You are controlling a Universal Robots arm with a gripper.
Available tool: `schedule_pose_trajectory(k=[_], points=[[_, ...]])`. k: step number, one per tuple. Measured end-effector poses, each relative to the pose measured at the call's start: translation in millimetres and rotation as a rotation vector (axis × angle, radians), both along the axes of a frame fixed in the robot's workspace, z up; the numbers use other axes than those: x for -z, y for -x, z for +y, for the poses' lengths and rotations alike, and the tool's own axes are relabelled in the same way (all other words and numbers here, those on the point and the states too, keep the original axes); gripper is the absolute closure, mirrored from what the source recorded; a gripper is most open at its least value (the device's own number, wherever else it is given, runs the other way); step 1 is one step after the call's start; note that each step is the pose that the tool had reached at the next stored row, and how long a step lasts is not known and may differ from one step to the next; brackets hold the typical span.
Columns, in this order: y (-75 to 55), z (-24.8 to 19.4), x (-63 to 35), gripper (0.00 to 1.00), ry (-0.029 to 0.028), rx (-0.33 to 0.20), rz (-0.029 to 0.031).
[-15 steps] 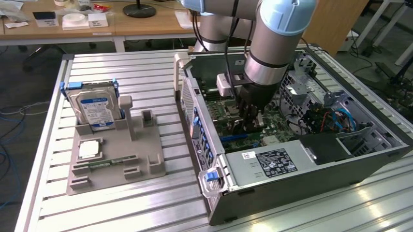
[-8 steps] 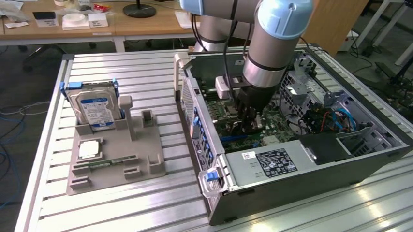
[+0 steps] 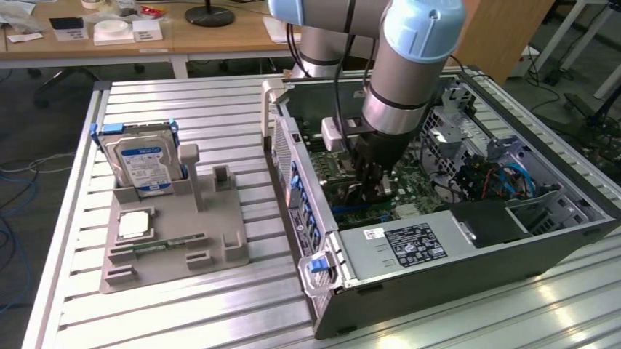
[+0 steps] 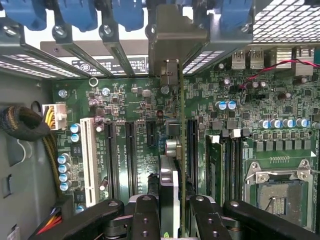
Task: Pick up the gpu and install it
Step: 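Insert the gpu into the slot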
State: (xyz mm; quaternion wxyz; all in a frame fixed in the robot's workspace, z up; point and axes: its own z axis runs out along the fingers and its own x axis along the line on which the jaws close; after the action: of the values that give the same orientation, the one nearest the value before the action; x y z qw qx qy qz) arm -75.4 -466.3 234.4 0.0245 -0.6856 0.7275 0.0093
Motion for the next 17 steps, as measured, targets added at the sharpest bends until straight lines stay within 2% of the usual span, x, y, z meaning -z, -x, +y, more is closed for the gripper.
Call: schedule_pose_trajectory(k=[5, 17], points=[[1.0, 0.5, 3.4, 0.72, 0.0002, 0.0, 0.0004], [1.3, 0.6, 1.7, 0.72, 0.0, 0.0, -0.0001]])
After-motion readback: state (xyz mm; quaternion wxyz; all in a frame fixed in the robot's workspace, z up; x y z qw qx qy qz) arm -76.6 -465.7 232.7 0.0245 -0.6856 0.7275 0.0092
